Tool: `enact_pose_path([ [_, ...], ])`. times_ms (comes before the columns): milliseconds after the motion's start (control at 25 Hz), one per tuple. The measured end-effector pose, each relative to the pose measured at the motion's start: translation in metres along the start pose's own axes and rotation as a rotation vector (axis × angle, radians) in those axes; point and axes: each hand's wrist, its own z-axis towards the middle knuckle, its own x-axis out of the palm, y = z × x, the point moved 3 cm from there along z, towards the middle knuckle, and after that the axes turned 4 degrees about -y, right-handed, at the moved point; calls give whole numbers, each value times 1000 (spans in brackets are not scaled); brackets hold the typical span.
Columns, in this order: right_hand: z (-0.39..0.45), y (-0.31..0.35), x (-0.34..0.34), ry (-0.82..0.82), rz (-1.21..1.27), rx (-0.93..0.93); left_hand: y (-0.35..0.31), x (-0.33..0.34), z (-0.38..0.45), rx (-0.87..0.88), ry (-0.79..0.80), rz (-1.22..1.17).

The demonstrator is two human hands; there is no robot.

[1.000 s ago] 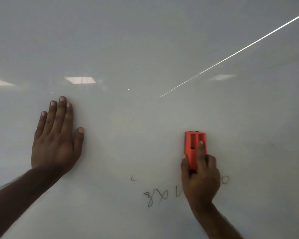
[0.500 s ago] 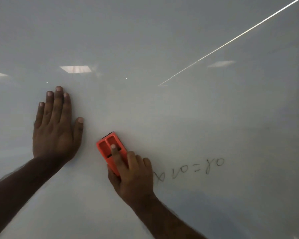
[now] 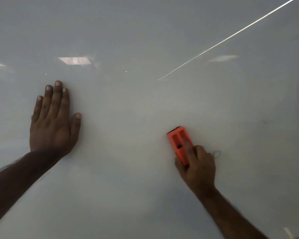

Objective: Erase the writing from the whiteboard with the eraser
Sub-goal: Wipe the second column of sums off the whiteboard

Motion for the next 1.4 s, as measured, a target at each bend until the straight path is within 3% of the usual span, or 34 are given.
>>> enact_pose_path([
  [200,18,-76,-12,-58,-40,151,1,2,-1,-6,-8,2],
  [320,8,-100,-10,-134,-34,393,1,3,-2,-6,-10,2],
  [520,-19,-93,-1,-250,-2,764,0,4,-2,-19,-9,2],
  [720,-40,-49,8,-247,45,807,-3,5,-2,-28,-25,-1],
  [960,-43,69,18,-93,156,533,-8,5,-4,-42,-8,-11],
  [1120,-55,147,21,82,206,155,-13,0,-4,-47,35,-22],
  [1240,-60,171,17,173,262,-105,-12,-8,-9,-26,110,-46],
  [1400,-64,169,14,267,302,-283,-7,-19,-29,52,208,-59],
])
